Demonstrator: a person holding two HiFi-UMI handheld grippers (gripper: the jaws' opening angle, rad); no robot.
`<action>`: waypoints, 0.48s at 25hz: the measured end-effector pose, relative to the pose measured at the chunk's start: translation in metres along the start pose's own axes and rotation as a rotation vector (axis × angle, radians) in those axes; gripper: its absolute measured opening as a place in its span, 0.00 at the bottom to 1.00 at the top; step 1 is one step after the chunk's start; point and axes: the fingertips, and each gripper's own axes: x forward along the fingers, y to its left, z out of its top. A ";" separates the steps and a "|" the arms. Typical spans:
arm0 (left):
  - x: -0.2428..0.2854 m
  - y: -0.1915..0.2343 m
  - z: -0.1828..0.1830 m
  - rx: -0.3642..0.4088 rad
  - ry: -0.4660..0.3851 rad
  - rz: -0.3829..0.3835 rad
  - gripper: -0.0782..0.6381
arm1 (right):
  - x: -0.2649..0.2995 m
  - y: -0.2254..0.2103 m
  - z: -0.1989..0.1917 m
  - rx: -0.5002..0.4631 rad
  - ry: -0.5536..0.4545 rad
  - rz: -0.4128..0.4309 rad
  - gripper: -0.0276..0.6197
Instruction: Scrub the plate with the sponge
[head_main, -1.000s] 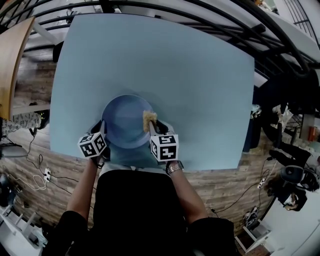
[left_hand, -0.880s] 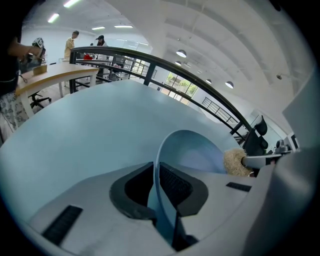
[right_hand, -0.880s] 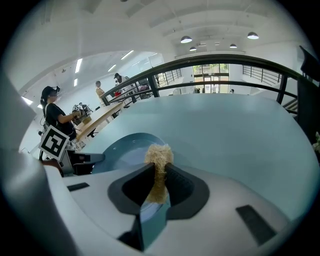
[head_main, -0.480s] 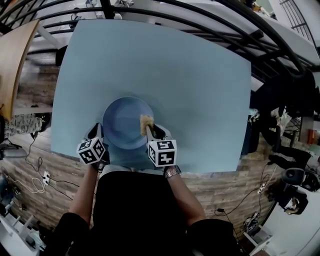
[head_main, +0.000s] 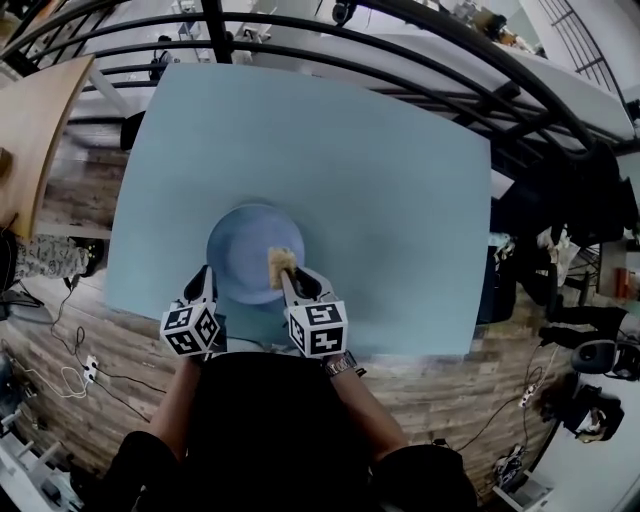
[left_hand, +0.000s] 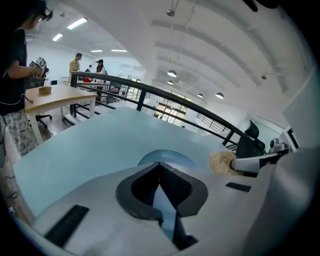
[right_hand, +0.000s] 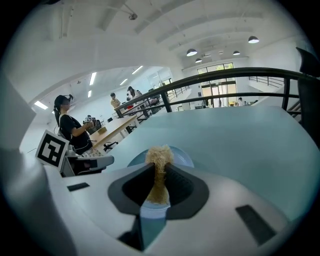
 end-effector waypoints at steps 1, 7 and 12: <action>-0.005 -0.006 0.001 -0.003 -0.012 -0.008 0.11 | -0.005 0.002 0.002 0.002 -0.014 0.003 0.14; -0.035 -0.045 0.020 0.018 -0.101 -0.056 0.11 | -0.046 0.007 0.029 0.020 -0.141 0.014 0.14; -0.062 -0.071 0.036 0.008 -0.170 -0.099 0.11 | -0.082 0.019 0.044 -0.002 -0.226 0.035 0.14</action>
